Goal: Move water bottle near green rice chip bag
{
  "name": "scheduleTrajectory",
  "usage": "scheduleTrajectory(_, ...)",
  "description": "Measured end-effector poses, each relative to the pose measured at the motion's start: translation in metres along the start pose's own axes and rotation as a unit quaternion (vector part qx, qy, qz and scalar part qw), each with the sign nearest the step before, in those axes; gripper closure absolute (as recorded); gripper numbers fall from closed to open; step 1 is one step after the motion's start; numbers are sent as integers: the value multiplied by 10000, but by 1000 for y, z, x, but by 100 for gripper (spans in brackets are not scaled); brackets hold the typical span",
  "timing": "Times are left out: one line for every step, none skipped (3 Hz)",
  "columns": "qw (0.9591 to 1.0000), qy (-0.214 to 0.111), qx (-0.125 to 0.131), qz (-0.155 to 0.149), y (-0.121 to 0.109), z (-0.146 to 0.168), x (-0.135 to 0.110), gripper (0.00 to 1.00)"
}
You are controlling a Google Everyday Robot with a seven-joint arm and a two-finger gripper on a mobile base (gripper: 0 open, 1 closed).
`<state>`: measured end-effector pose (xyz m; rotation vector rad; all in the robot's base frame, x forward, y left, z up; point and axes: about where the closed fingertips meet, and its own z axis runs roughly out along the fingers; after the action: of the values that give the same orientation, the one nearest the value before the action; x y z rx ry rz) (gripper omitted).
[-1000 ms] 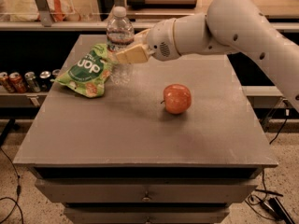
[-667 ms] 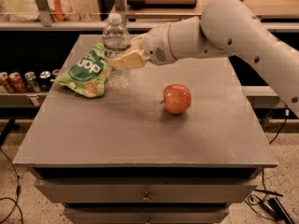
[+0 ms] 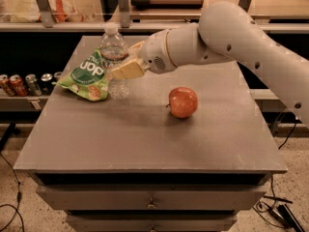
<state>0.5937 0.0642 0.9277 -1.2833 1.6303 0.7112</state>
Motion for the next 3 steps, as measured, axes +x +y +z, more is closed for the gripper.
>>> scheduleTrajectory(10000,15,-63,-18,4,4,1,100)
scheduleTrajectory(9999,25,-133,-24,7,9,2,100)
scheduleTrajectory(9997,32,-230,-27,11,16,3,82)
